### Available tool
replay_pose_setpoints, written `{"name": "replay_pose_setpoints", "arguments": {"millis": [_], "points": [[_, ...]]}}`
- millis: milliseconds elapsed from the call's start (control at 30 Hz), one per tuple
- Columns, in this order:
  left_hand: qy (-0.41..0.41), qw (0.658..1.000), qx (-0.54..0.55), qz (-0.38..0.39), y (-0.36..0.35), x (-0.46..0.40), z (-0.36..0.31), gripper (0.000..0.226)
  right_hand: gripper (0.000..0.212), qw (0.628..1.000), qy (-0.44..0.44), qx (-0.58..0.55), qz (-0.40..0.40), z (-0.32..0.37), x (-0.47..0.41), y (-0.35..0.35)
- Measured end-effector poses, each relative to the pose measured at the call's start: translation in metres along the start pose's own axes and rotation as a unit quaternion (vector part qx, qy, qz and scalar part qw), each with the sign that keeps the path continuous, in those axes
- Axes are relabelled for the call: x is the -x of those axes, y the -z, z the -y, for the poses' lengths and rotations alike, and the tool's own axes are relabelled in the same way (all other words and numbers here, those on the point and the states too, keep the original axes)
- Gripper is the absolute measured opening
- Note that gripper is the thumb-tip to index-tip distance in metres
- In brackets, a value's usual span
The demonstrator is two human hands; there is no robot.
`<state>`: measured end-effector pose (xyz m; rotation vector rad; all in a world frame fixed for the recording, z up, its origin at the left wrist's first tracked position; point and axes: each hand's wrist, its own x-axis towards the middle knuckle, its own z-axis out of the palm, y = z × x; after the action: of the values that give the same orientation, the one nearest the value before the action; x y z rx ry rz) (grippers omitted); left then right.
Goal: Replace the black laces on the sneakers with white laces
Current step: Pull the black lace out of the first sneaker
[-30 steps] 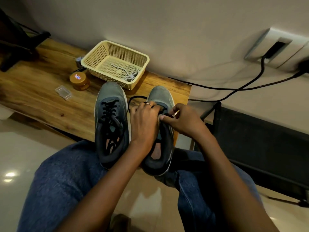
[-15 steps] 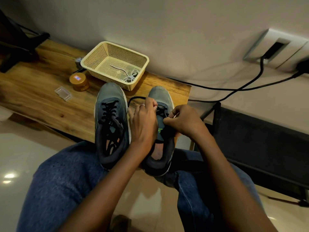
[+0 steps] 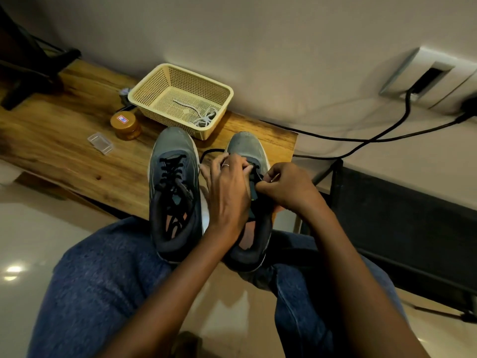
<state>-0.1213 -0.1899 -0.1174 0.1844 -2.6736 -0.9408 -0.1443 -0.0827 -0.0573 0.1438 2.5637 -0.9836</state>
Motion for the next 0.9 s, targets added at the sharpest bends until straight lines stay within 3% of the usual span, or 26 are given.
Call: {"name": "replay_pose_setpoints", "arguments": {"millis": [67, 133, 367, 667, 833, 900], "points": [[-0.006, 0.996, 0.077, -0.038, 0.0003, 0.0034, -0.0027, 0.011, 0.023, 1.000, -0.002, 0.008, 0.004, 0.0003, -0.0005, 0.0002], [-0.005, 0.994, 0.110, -0.015, 0.0019, 0.0026, -0.0031, 0.009, 0.022, 1.000, -0.003, 0.008, 0.005, 0.0002, -0.0011, -0.0001], [-0.026, 0.995, 0.010, 0.092, 0.0069, 0.0006, -0.0051, 0.031, 0.022, 0.999, -0.001, 0.030, 0.011, -0.0017, -0.0019, -0.0018], [-0.070, 0.993, -0.083, 0.050, -0.0002, 0.0000, 0.0014, 0.014, 0.022, 0.999, 0.003, 0.035, 0.022, -0.0006, -0.0015, -0.0040], [-0.075, 0.994, -0.078, 0.033, 0.0003, 0.0008, -0.0019, 0.016, 0.020, 0.999, 0.000, 0.019, 0.026, 0.0001, -0.0013, -0.0036], [-0.047, 0.998, -0.027, 0.010, 0.0022, 0.0011, -0.0033, 0.012, 0.017, 1.000, -0.003, 0.014, 0.026, -0.0006, -0.0012, -0.0032]]}}
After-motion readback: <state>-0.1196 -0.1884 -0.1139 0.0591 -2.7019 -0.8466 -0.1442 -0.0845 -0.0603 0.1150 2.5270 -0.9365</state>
